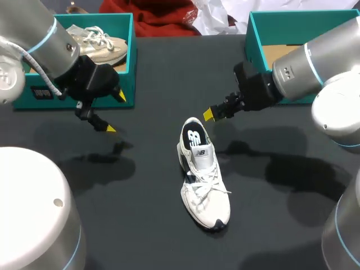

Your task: Take the shoe out of the shoebox, open the shoe tongue, remove and reinsert the insole, then place the shoe into the shoebox

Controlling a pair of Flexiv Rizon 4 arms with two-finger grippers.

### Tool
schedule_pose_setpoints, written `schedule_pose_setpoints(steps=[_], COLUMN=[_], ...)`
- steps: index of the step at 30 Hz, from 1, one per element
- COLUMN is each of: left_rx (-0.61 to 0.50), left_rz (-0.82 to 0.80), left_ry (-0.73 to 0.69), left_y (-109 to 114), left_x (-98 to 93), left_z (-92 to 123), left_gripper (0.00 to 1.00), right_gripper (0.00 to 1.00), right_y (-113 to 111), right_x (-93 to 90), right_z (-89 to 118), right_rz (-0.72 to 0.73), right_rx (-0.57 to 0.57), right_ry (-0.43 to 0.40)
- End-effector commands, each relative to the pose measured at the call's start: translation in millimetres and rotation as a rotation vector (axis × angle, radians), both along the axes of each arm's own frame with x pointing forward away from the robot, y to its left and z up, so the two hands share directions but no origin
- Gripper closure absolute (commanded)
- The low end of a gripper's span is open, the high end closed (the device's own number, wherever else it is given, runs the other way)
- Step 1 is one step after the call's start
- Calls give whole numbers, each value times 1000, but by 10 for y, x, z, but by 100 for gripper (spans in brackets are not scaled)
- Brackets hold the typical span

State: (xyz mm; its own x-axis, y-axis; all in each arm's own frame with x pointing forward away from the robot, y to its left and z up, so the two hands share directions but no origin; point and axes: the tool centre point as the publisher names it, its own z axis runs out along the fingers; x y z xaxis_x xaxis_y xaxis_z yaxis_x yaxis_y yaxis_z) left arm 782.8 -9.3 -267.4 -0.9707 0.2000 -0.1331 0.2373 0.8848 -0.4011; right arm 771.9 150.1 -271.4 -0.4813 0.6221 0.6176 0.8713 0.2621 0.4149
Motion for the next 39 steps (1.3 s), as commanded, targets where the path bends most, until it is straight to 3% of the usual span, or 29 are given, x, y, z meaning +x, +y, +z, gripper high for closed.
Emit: schedule_pose_setpoints(steps=[1, 2, 3, 8, 22, 26, 28, 31, 39], left_rx=[-3, 0, 2, 9, 9, 9, 9, 9, 9], left_rz=[-38, -48, -58, -107, -107, -107, -107, -107, -107], left_ry=[6, 5, 6, 19, 19, 19, 19, 19, 19], left_y=[150, 174, 191, 264, 264, 264, 264, 264, 264], left_x=[-6, 4, 13, 49, 49, 49, 49, 49, 49], left_z=[149, 168, 182, 245, 245, 245, 245, 245, 245], left_gripper=[0, 0, 0, 0, 0, 0, 0, 0, 0], right_gripper=[76, 96, 100, 100, 100, 100, 100, 100, 100], right_y=[55, 66, 73, 142, 173, 541, 654, 723, 723], right_x=[-16, -25, -32, -83, -109, -256, -324, -426, -426], right_z=[108, 124, 133, 221, 265, 258, 234, 186, 186], right_rz=[-29, -38, -45, -152, -169, -307, -321, -514, -514], right_rx=[-168, -189, -206, -415, -398, -617, -639, -767, -767], right_ry=[27, 30, 33, 49, 27, -28, -51, 96, 96])
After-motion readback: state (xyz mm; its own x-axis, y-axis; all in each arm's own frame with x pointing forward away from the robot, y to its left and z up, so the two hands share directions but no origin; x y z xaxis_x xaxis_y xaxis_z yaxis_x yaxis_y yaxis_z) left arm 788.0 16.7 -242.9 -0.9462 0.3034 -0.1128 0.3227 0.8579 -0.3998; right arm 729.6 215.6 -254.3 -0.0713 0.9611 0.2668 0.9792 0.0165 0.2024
